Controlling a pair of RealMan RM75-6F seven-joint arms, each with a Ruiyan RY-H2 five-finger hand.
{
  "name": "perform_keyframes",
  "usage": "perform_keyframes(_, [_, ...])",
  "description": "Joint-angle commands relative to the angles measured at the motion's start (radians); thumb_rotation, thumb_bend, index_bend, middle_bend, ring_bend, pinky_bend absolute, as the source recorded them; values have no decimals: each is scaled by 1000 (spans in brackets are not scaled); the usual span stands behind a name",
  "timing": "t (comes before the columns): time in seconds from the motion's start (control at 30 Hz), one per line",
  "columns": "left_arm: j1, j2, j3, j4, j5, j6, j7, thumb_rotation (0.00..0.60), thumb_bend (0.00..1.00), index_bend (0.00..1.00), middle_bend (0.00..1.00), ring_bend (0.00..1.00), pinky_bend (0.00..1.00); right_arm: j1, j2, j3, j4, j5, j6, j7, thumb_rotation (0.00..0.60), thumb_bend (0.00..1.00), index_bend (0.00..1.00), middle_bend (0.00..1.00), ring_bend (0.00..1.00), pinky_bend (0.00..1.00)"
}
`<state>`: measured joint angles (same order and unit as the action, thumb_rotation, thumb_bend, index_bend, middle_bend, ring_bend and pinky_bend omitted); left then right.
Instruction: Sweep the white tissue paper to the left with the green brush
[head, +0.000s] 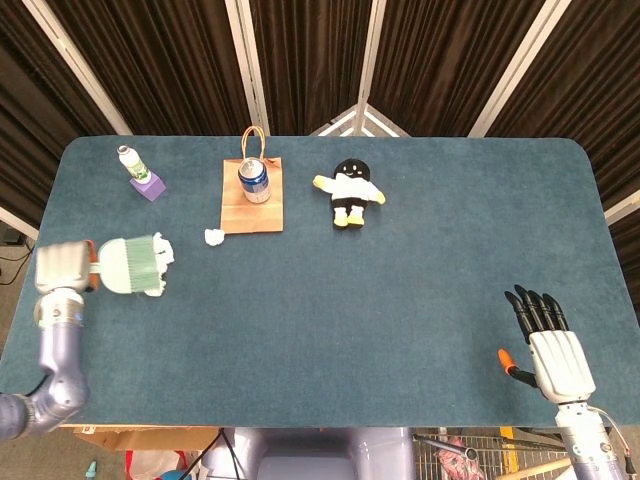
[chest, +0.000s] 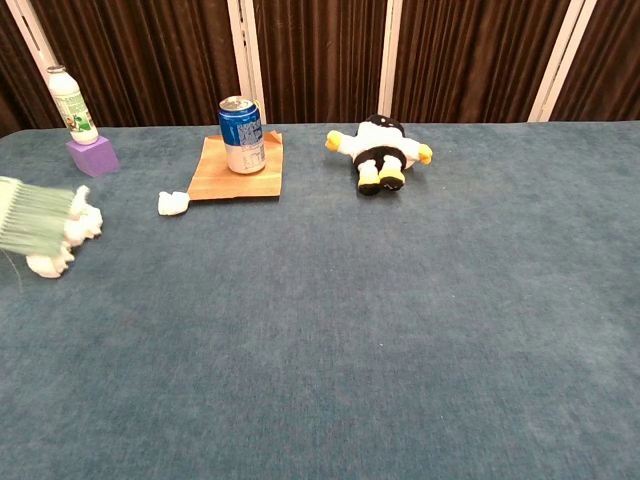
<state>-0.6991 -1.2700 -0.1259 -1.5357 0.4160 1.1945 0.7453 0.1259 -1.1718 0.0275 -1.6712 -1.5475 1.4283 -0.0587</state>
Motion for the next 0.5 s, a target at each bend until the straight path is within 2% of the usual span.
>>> perform_keyframes(0.03, [45, 70, -46, 17, 54, -11, -121, 600, 768, 796, 1000, 1000, 1000, 0, -1, 0, 0, -1, 0, -2, 600, 345, 0, 0, 0, 0])
perform_keyframes(0.13, [52, 95, -75, 7, 91, -11, -175, 600, 768, 796, 1000, 1000, 1000, 2, -3, 0, -1, -2, -2, -5, 600, 344, 0, 0, 0, 0])
perform_keyframes(0.27, [38, 84, -98, -20, 112, -13, -185, 600, 768, 796, 1000, 1000, 1000, 3, -4, 1, -2, -1, -3, -6, 600, 345, 0, 0, 0, 0])
perform_keyframes(0.5, [-38, -57, -116, -18, 78, 18, -84, 600, 768, 796, 1000, 1000, 1000, 5, -2, 2, -1, 1, -7, 3, 600, 345, 0, 0, 0, 0])
